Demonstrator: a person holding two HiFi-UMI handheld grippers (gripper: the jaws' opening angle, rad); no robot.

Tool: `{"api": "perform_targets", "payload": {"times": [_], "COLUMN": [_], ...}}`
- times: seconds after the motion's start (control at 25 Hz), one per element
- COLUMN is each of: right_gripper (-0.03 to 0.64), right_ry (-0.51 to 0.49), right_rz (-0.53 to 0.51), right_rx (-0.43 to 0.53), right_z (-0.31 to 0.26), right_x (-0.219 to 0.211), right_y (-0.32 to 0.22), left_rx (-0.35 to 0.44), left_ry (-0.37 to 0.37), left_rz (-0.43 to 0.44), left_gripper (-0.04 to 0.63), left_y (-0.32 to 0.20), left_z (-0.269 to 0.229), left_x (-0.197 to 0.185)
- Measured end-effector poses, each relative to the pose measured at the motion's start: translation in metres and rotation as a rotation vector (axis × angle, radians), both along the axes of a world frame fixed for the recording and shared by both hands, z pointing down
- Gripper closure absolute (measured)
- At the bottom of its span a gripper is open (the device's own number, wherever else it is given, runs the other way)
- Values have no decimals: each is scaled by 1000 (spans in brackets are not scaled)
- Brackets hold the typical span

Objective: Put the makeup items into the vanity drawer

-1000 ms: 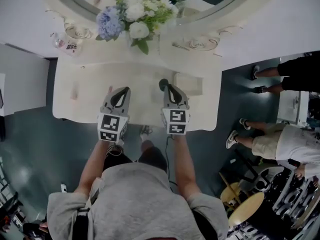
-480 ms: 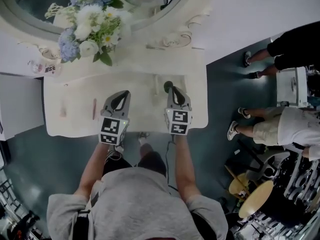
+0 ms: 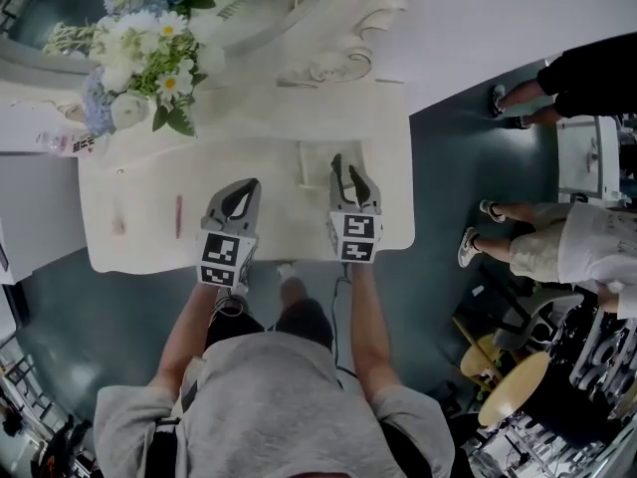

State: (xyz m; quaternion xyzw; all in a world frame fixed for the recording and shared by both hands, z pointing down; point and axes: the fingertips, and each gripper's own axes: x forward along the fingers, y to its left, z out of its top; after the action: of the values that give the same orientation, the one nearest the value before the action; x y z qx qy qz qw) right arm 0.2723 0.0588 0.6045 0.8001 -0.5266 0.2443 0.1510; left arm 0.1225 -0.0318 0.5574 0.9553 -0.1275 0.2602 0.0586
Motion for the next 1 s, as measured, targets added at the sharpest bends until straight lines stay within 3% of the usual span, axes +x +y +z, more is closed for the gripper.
{"api": "perform_targets", "payload": {"times": [0.04, 0.08, 0.52, 0.72, 1.0], "right_gripper": [440, 411, 411, 414, 513], "right_ry": [-16, -28, 14, 42, 93], "right_rz": [-4, -4, -15, -86, -198], "right_rx": [14, 25, 62, 129, 221], "right_z": [-2, -3, -33, -73, -120], "right_x": [-1, -1, 2, -14, -51], "right_y": [-1, -1, 4, -4, -14], "left_rx": [-1, -2, 33, 75, 159], "left_ry": [0, 0, 37, 69, 121], "left_rz": [-3, -6, -25, -56, -133], "left_gripper": [594, 594, 594, 594, 594], "left_y": [0, 0, 3, 2, 1], "left_z": [0, -1, -28, -56, -100], "left_x": [0, 0, 7, 2, -23]}}
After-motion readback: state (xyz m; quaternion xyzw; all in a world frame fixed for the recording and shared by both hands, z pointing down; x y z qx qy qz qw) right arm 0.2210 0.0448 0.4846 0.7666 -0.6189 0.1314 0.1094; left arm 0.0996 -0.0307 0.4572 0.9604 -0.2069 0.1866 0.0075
